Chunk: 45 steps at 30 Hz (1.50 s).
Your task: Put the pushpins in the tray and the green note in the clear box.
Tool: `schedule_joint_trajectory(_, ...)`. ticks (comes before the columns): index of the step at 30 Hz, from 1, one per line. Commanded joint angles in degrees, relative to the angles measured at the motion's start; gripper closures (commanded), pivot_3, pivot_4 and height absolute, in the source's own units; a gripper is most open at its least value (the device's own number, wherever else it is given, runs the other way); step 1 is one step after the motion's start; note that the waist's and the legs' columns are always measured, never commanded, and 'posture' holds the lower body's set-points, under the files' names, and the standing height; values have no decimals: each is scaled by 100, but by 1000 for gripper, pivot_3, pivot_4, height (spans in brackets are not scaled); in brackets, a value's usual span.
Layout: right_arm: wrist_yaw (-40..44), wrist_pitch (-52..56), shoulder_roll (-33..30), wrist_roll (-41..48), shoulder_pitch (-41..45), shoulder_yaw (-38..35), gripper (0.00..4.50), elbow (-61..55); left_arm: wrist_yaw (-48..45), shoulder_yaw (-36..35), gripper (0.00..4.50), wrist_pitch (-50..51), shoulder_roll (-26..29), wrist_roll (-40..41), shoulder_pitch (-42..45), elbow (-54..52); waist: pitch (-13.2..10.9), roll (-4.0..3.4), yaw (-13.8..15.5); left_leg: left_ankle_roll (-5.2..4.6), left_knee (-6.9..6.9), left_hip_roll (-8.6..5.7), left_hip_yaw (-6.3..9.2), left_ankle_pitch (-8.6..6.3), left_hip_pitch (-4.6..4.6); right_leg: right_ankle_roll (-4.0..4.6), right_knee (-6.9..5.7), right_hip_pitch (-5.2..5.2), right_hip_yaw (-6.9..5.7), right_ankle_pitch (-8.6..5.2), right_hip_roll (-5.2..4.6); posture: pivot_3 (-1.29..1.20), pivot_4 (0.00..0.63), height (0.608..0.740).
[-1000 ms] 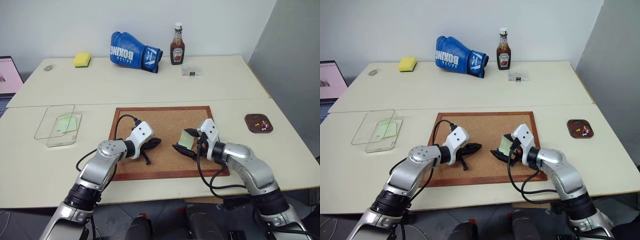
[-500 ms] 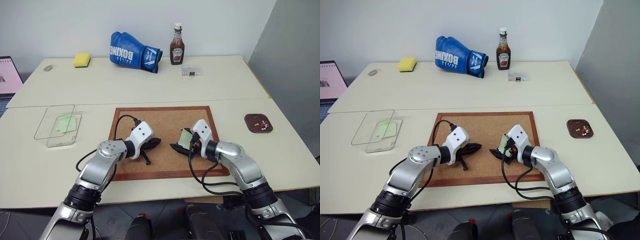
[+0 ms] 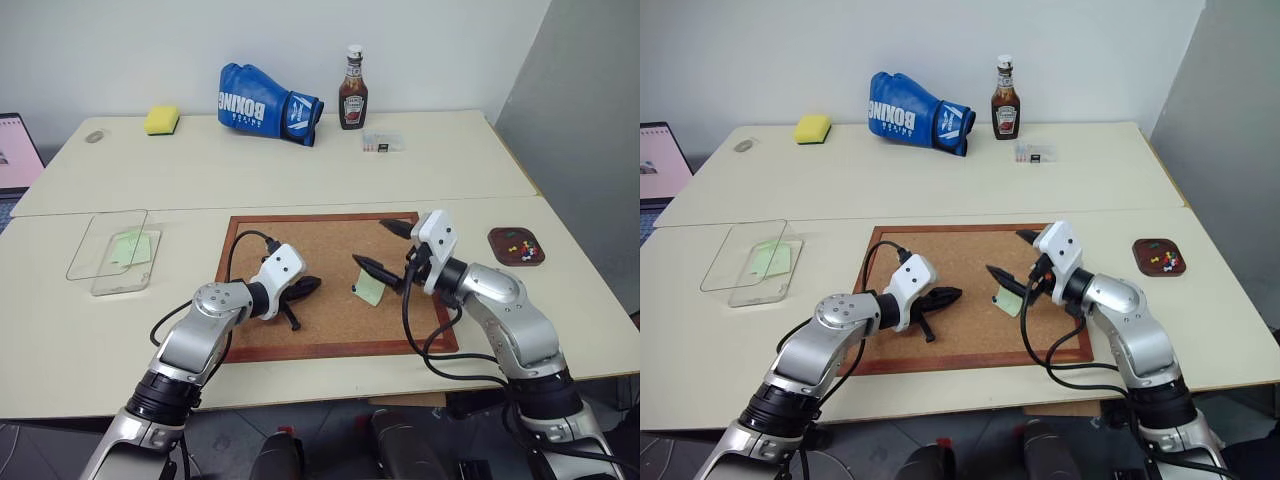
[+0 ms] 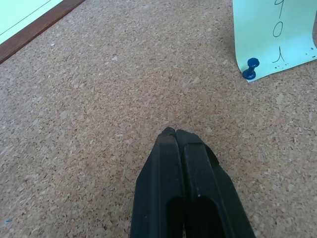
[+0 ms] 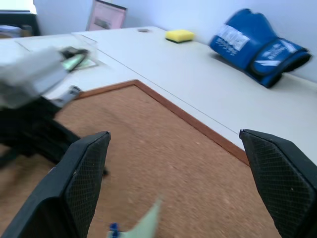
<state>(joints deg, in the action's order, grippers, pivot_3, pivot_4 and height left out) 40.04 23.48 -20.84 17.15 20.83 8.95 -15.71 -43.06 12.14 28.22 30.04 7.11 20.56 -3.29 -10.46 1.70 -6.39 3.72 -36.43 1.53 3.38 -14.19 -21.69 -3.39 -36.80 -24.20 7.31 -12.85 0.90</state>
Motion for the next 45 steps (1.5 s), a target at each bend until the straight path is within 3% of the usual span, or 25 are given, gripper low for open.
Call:
schedule_joint_trajectory(1, 163, 257, 59, 281, -21, 197, 74, -415, -17, 185, 4500, 198, 61, -194, -138, 391, 0, 0, -1, 0, 0, 0, -1, 0, 1, 0, 0, 0, 0, 0, 0, 0, 150, 740)
schedule_joint_trajectory(12, 178, -425, 412, -386, 121, 831, 74, 987, -36, 165, 4500, 228, 134, -202, -176, 323, 2, 4, -2, 0, 0, 1, -2, 0, 6, 1, 2, 1, -1, -1, 0, 0, 150, 740)
schedule_joint_trajectory(24, 96, -717, 532, -822, 218, 847, 74, 1755, 28, 137, 4500, 282, 118, -192, -239, 245, 2, 4, -10, 0, 1, 2, -2, 0, 6, 1, -2, 0, -2, -1, 0, 0, 150, 740)
schedule_joint_trajectory(45, -42, -786, 551, -1126, 279, 768, 3737, 2046, 14, 172, 4500, 251, 70, -190, -165, 318, 2, 4, -9, 0, 1, 1, -3, 0, 7, 1, -2, 1, -1, -1, 0, 0, 150, 740)
